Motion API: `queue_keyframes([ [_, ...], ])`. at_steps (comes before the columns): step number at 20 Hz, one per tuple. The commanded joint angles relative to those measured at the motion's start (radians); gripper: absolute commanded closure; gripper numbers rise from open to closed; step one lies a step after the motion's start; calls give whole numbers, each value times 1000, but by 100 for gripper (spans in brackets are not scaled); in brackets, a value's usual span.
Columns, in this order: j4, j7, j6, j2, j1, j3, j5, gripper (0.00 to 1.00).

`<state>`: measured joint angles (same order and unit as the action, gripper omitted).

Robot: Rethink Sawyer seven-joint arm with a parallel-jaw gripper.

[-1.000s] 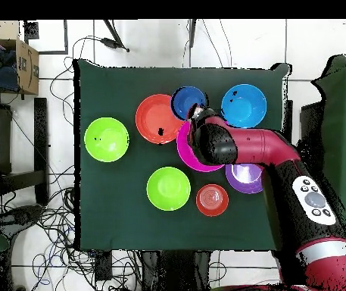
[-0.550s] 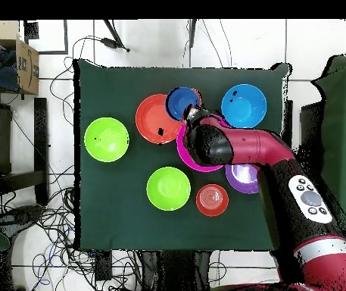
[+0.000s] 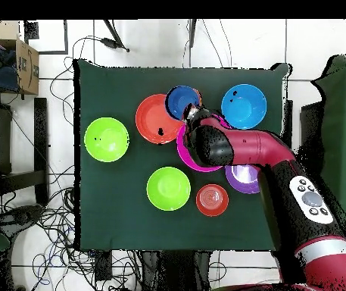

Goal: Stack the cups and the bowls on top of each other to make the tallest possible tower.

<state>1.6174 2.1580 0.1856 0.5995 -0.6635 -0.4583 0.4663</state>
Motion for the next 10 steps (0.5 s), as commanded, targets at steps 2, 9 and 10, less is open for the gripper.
queue_keyframes([
  [2,31,1,-26,2,7,-36,38,100],
  [9,28,-1,-53,1,15,-19,62,100],
  [10,28,-1,-56,1,16,-17,64,100],
])
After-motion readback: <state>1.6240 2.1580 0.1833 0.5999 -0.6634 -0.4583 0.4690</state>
